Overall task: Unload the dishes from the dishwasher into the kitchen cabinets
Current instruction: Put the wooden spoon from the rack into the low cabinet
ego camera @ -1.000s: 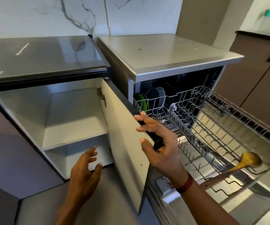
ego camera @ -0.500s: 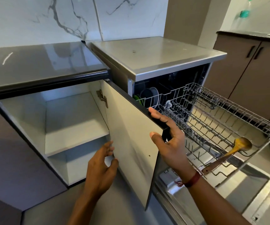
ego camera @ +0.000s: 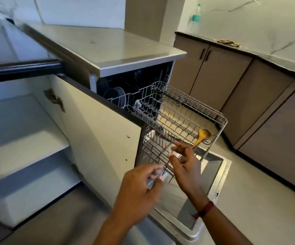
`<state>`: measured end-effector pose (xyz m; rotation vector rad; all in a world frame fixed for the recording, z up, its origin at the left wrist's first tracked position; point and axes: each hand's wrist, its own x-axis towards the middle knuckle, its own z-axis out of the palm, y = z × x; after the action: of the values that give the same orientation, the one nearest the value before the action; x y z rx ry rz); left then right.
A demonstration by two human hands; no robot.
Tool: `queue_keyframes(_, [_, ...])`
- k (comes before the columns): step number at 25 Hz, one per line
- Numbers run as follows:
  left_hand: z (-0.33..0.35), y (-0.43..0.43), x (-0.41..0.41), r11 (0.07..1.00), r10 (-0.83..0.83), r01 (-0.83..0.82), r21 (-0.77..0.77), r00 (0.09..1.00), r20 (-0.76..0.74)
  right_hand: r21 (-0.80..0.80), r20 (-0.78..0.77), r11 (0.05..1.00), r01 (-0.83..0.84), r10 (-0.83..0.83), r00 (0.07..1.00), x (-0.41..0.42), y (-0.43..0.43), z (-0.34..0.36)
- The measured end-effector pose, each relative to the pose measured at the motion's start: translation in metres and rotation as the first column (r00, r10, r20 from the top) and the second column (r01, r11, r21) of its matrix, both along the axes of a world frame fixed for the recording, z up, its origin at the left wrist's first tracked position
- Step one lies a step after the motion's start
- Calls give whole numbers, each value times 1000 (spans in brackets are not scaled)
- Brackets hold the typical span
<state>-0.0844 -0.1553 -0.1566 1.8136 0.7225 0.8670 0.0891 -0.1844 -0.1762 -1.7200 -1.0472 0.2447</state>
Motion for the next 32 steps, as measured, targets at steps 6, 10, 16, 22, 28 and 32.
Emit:
queue_keyframes(6, [4, 12, 96, 998, -42, 49, 39, 986, -159, -320, 62, 942, 102, -86, 994, 85, 13, -16])
queue_keyframes(10, [2, 30, 147, 986, 118, -51, 157, 884, -453, -416, 247, 903, 110, -4, 969, 137, 33, -19])
queue_keyframes(16, [30, 64, 188, 950, -97, 312, 9, 321, -942, -549, 494, 823, 143, 182, 851, 218, 62, -22])
queue_keyframes(22, [28, 71, 247, 929, -154, 368, 27, 452, -878, -602, 581, 768, 218, 233, 780, 237, 74, -25])
queue_keyframes(28, [-20, 84, 275, 957, -24, 256, 136, 539, -842, -677, 531, 686, 265, 207, 822, 230, 87, -31])
queue_keyframes(32, [-50, 87, 280, 978, -71, 207, 29, 457, -887, -674, 507, 678, 294, 135, 852, 221, 90, -44])
